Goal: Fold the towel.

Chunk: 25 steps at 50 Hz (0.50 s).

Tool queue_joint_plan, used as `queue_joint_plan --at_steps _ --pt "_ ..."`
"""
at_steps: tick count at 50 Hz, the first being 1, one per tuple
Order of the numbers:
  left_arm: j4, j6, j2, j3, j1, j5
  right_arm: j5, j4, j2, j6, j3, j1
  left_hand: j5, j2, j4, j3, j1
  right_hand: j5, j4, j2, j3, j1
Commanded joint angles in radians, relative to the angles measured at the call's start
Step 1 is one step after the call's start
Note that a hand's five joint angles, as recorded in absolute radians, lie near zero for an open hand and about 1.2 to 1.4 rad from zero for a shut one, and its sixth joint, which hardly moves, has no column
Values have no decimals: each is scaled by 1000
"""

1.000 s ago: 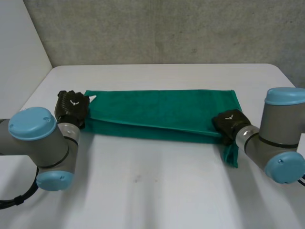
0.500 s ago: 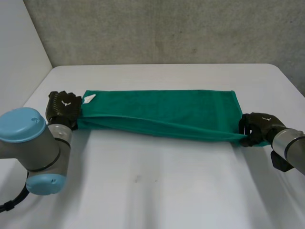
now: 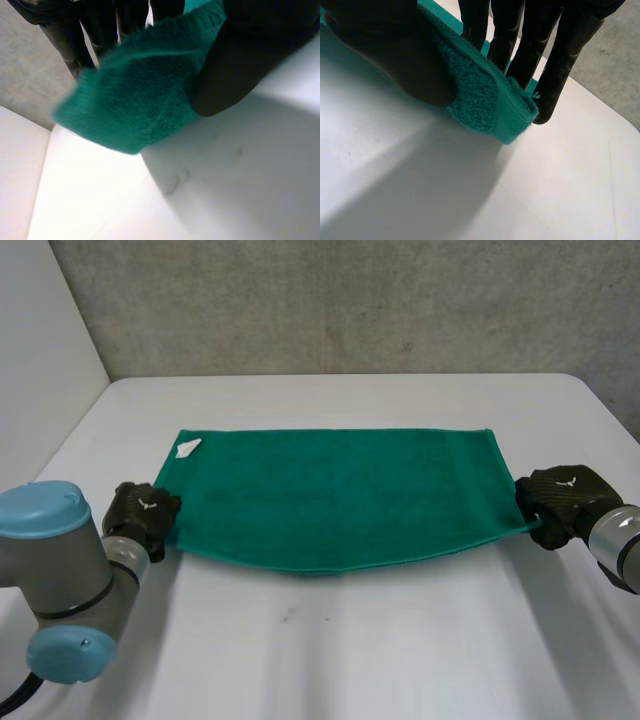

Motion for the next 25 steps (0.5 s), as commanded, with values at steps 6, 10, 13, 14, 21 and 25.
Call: queue_joint_plan --at_steps 6,10,13,14,21,25 --pt "-101 7 153 -90 29 39 -1 56 -20 -65 -9 7 296 281 288 292 257 238 203 221 213 419" --pt "-252 31 259 -140 48 36 20 207 -63 -225 -6 0 296 281 288 292 257 238 203 221 213 419" --pt "-400 73 311 -174 40 43 82 347 -82 -402 20 -2 296 281 288 292 257 238 203 221 213 419" --pt "-429 77 319 -180 34 44 105 378 -86 -439 30 -2 296 281 288 292 257 238 203 221 213 419" --pt "-431 83 316 -162 -1 47 191 343 -91 -539 26 -3 296 281 288 292 257 238 203 221 213 419" --pt "-311 90 249 -93 -7 43 189 248 -56 -488 -22 0 296 281 288 292 257 238 203 221 213 419"
